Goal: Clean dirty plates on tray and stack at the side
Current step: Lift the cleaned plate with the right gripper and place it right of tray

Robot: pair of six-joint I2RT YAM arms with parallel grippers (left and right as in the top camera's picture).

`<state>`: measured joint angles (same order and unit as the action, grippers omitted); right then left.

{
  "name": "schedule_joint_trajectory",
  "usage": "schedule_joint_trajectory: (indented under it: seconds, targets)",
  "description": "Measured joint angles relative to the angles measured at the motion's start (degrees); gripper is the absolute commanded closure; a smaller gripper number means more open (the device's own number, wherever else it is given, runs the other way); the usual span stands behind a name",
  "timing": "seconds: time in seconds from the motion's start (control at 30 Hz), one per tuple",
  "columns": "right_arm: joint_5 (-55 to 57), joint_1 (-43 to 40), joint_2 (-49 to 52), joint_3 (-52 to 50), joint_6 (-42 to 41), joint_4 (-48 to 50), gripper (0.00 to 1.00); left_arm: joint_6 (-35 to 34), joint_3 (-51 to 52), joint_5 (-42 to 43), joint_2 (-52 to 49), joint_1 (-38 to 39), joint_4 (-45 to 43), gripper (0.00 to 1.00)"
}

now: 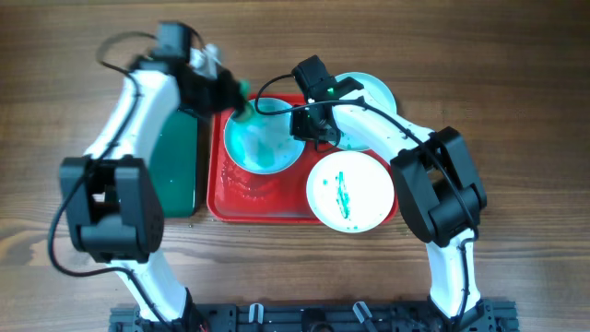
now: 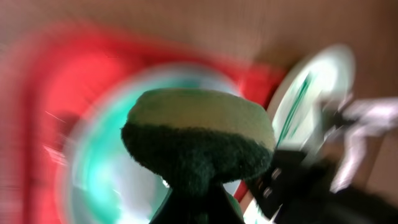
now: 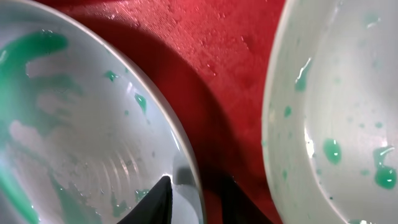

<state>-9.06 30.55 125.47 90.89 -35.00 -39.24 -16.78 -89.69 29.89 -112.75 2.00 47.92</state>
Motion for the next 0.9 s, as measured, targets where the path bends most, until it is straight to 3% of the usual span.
schedule_joint_trajectory:
  seconds: [0.07,0.23,0.4,0.57,0.9]
  targets:
    - [-0.85,-0.02,0.00,-0.17,0.74,1.40,0.96,-0.66,-3.74,-3.26,0.04,-2.69,4.00,0.96]
    - [-3.15,-0.28,0.22,-0.63,2.99,2.49,0.96,-3.52,-5.86,-17.51,0.28,-7.43,15.21,0.96]
    - [1.40,0.17,-2.40,-0.33,5.49,-0.92,0.96,-3.93,-5.86,-22.64,0.28,-9.27,16.79,0.96]
    - [21.42,4.83,-14.62,-0.11,13.35,-1.18,0.96,-3.96,-5.86,-23.50,0.28,-9.25,16.41,0.96]
    - [67.17,23.74,-15.96,0.33,19.56,-2.08,0.96,-3.96,-5.86,-24.06,0.28,-9.25,15.85,0.96]
